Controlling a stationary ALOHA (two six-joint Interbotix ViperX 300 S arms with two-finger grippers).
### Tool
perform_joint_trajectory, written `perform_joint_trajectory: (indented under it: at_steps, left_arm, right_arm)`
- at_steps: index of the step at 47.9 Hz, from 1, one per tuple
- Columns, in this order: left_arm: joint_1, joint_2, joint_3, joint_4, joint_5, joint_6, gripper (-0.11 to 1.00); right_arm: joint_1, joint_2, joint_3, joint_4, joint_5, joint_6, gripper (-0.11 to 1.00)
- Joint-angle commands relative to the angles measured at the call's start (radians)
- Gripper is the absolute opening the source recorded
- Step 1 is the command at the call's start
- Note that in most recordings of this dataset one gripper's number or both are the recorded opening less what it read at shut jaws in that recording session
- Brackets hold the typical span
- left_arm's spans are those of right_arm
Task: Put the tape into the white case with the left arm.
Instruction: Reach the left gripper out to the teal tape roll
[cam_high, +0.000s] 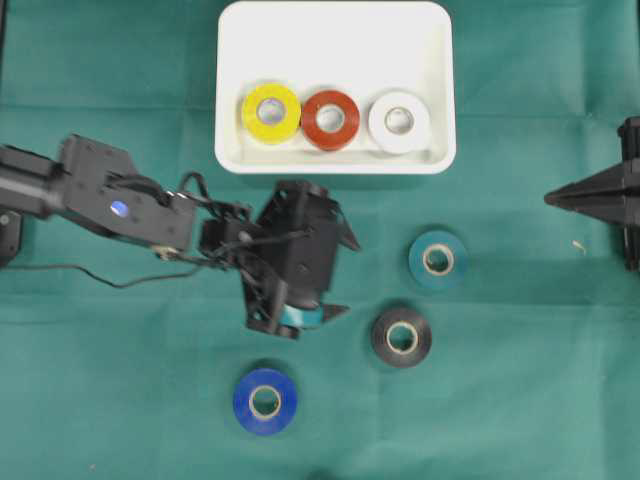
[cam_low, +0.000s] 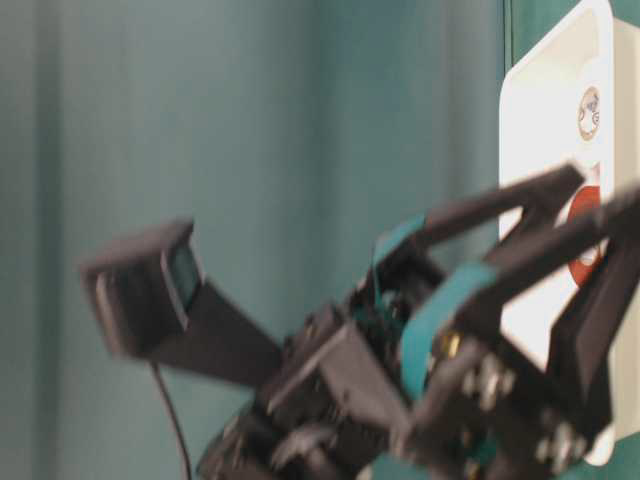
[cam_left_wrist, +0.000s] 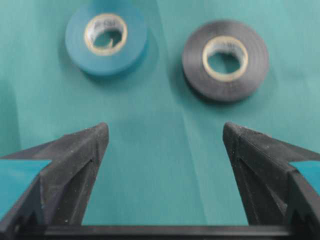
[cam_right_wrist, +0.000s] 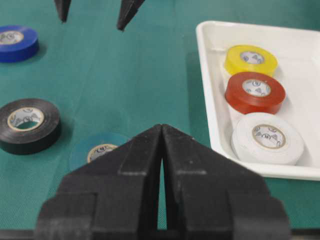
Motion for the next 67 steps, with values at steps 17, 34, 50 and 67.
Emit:
perform_joint_trajectory:
  at_steps: [17,34,50,67]
  left_arm:
    - [-0.012,0.143,-0.25,-0.003,0.081,-0.057,0.95]
    - [0.0,0.302,-0.454,-0.003,0.178,-0.058,0.95]
    - [0.035,0.371,-0.517,-0.002,0.186,-0.071,0.95]
    - [0.055,0.437,-0.557,-0.002,0.209,-0.121,0.94]
  right_arm:
    - [-0.002,0.006,-0.015,-0.002,-0.003,0.0,-0.09]
    - [-0.002,0.006,-0.012,0.0,-0.003,0.002,-0.09]
    - [-0.002,0.005,-0.003,-0.002,-0.003,0.002,-0.09]
    - [-0.002,0.005,-0.014,0.0,-0.003,0.002,-0.09]
